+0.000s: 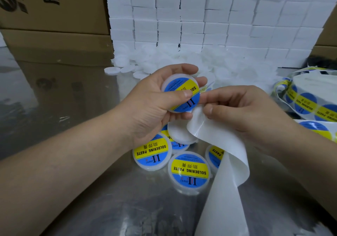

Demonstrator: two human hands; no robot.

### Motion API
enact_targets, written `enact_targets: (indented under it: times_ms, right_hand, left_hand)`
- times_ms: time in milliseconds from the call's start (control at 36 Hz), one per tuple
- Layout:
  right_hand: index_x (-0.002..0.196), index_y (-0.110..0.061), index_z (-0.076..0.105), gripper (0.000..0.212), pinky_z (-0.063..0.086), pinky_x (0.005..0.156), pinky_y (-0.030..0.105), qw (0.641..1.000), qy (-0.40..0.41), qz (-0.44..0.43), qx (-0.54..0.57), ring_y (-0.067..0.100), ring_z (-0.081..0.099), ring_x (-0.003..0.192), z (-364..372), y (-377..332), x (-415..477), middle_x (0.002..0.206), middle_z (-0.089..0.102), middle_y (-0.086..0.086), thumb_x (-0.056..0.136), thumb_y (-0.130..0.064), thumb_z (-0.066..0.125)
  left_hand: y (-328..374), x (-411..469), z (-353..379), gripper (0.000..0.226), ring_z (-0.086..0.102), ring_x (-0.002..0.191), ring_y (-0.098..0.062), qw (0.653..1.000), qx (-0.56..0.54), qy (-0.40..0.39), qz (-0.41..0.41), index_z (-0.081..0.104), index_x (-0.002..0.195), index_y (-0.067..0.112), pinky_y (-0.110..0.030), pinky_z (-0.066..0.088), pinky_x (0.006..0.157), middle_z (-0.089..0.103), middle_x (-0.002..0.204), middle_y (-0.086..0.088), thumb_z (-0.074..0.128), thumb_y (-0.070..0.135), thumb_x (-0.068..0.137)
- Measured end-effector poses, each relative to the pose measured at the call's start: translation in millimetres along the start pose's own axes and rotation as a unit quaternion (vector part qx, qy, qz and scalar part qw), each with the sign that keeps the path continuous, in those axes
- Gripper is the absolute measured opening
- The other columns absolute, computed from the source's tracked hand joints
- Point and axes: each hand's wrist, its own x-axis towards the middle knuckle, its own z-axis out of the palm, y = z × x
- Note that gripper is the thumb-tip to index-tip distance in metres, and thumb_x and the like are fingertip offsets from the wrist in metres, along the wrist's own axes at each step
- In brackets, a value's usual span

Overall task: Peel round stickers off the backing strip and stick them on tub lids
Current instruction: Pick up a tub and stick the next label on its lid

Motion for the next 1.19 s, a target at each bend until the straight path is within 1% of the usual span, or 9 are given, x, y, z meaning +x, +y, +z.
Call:
enact_targets:
  times_ms: [139,611,778,889,972,1028,1083,1139,1194]
  right_hand:
    - [0.079,-0.023,0.075,0.026,0.054,0.068,0.026,1.0,-0.001,0.005,-0.003,0.01,0.066,0.071,0.4,-0.5,-0.2,0.079,0.074,0.001,0.082,-0.002,0.06]
    - [0.073,-0.024,0.075,0.035,0.053,0.063,0.021,1.0,0.002,0.018,0.005,0.007,0.066,0.066,2.0,-1.9,1.1,0.073,0.073,-0.002,0.083,0.003,0.054]
    - [0.071,-0.038,0.074,0.047,0.047,0.055,0.014,0.999,0.032,0.017,-0.034,0.002,0.057,0.059,3.7,0.2,2.4,0.068,0.066,-0.003,0.083,0.003,0.054]
    - [0.075,-0.026,0.072,0.033,0.044,0.046,0.01,0.993,0.088,0.038,-0.068,-0.003,0.054,0.046,0.9,3.1,7.6,0.054,0.064,-0.012,0.082,0.002,0.054]
    - [0.08,-0.018,0.069,0.027,0.029,0.034,0.008,0.985,0.136,0.06,-0.082,0.0,0.041,0.029,-4.5,4.2,12.1,0.038,0.052,-0.011,0.084,0.002,0.051]
    - [0.075,-0.02,0.069,0.024,0.028,0.034,0.008,0.986,0.147,0.045,-0.067,-0.001,0.041,0.031,-3.9,3.1,11.2,0.051,0.057,-0.004,0.084,-0.005,0.052]
    - [0.058,-0.026,0.064,0.024,0.031,0.038,0.008,0.988,0.136,0.013,-0.072,-0.002,0.044,0.04,-2.5,2.5,8.1,0.068,0.062,0.0,0.08,-0.023,0.055]
    - [0.051,-0.021,0.056,0.034,0.032,0.042,0.011,0.991,0.102,-0.021,-0.083,0.002,0.042,0.047,-1.5,2.0,4.1,0.061,0.054,-0.003,0.082,-0.035,0.057]
    - [0.054,-0.018,0.051,0.034,0.033,0.044,0.012,0.994,0.067,-0.053,-0.065,0.002,0.04,0.047,-1.0,1.2,0.6,0.054,0.045,-0.008,0.082,-0.038,0.051]
  left_hand:
    - [-0.1,-0.6,-0.4,0.034,0.069,0.09,-0.018,1.0,0.005,-0.001,-0.002,0.062,0.093,0.026,-0.023,0.054,0.058,0.072,0.1,0.003,0.051,-0.005,0.084]
    - [-0.1,-1.4,2.1,0.04,0.069,0.09,-0.016,1.0,0.022,0.009,-0.006,0.062,0.09,0.026,-0.024,0.055,0.061,0.072,0.099,0.005,0.045,-0.009,0.088]
    - [0.3,-2.1,6.9,0.037,0.067,0.088,-0.008,0.984,0.146,0.062,0.076,0.06,0.092,0.03,-0.025,0.057,0.065,0.07,0.097,0.014,0.047,-0.005,0.09]
    - [7.0,-0.8,5.3,0.032,0.07,0.081,-0.015,0.975,0.13,0.136,0.118,0.055,0.096,0.031,-0.022,0.054,0.057,0.07,0.095,0.014,0.048,0.001,0.092]
    - [15.4,2.1,-0.3,0.029,0.071,0.075,-0.02,0.975,0.088,0.17,0.115,0.048,0.102,0.031,-0.02,0.051,0.051,0.068,0.098,0.006,0.045,0.003,0.094]
    - [15.0,0.2,3.6,0.022,0.07,0.064,-0.02,0.982,0.09,0.148,0.078,0.048,0.103,0.028,-0.018,0.049,0.046,0.068,0.098,-0.004,0.046,0.008,0.094]
    - [9.8,-4.1,9.0,0.016,0.065,0.049,-0.017,0.982,0.147,0.105,0.049,0.05,0.101,0.028,-0.018,0.046,0.041,0.069,0.085,-0.009,0.05,0.015,0.092]
    - [4.5,-7.1,12.4,0.014,0.057,0.038,-0.014,0.974,0.212,0.066,0.041,0.051,0.102,0.029,-0.018,0.042,0.038,0.069,0.068,-0.008,0.052,0.021,0.09]
    - [1.7,-8.5,13.5,0.015,0.051,0.034,-0.013,0.969,0.241,0.045,0.029,0.051,0.105,0.03,-0.016,0.04,0.038,0.068,0.061,-0.002,0.051,0.026,0.09]
